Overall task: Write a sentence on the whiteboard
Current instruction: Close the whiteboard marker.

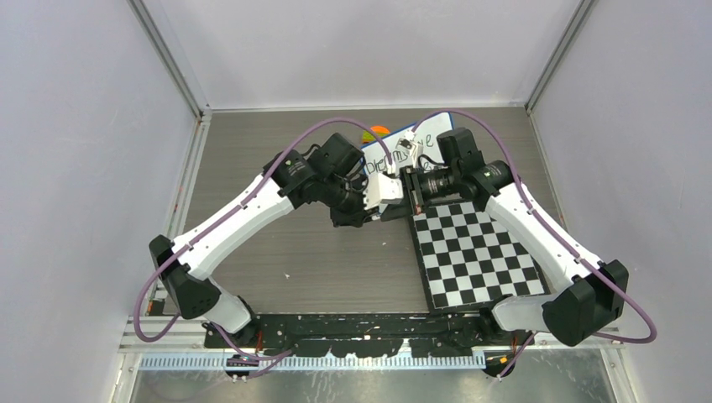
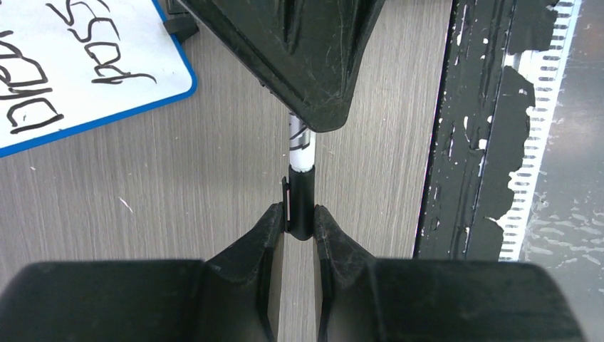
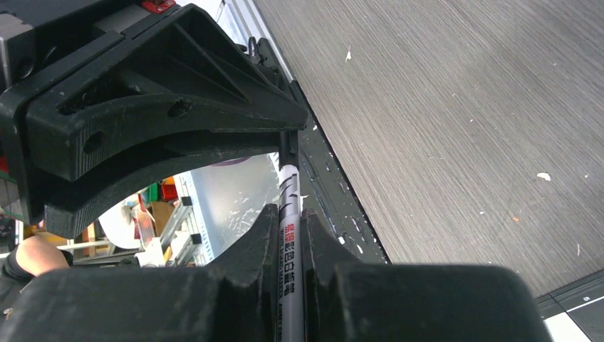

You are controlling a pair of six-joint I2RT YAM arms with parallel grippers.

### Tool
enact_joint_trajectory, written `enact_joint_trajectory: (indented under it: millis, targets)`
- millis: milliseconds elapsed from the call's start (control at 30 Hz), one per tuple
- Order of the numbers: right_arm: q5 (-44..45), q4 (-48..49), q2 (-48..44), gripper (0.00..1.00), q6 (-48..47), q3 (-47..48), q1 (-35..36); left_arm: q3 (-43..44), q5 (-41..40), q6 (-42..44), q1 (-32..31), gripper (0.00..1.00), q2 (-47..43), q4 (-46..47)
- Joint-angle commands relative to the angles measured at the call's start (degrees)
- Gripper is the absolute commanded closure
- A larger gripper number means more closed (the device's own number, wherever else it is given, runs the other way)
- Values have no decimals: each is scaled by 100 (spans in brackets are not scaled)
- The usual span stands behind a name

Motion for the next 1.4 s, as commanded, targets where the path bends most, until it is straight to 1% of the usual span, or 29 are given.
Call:
enact_joint_trajectory:
  millis: [0,133,367,500,633,700,767,800,867,933,1000,1100,1133,1167,1200,1233,1267,1367]
  targets:
    - [138,361,33,100,137,-55,53,354,175,-119,-222,100,-39,278]
    - [109,419,57,100,215,-112,90,573,170,-413,-257,100,0,490]
    - [-191,595,220,100,494,-90,130,918,147,-1050,-267,100,164,833]
    - [-138,452,336,100,486,36,130,1025,-160,-963,-276,100,216,860]
    - [-44,98,415,100,211,351,119,977,-492,-586,-268,94,74,727]
    - [-72,90,458,100,215,461,72,933,-602,-458,-261,90,-16,667]
    - [-60,106,511,100,214,553,-8,878,-667,-370,-211,84,-86,590]
    - [-66,143,545,100,223,586,-68,865,-653,-360,-129,79,-114,554]
    - [-81,328,592,100,299,628,-215,890,-403,-369,162,65,-151,439]
    - [-134,778,642,100,561,609,-424,925,-82,-425,532,56,-172,334]
    - [-285,1422,731,100,1005,590,-682,918,428,-556,977,48,-220,315]
    - [-550,2682,890,100,1908,460,-1026,678,1175,-1137,1709,41,-421,655]
    - [-621,3173,921,100,2330,391,-1095,521,1486,-1430,1985,39,-512,973]
    - [-663,3571,949,100,2518,336,-1148,312,1796,-1784,2236,37,-634,1176]
    - [-729,3985,976,100,2899,269,-1183,76,2107,-2173,2495,37,-746,1669]
    - [-788,4630,1004,100,3241,181,-1201,-240,2441,-2659,2714,36,-863,2056]
    - [-831,5071,1029,100,3558,99,-1208,-505,2607,-3182,2897,35,-974,2531]
    - [-914,5876,1095,100,4236,-13,-1212,-1264,3143,-4653,3310,33,-1262,3980]
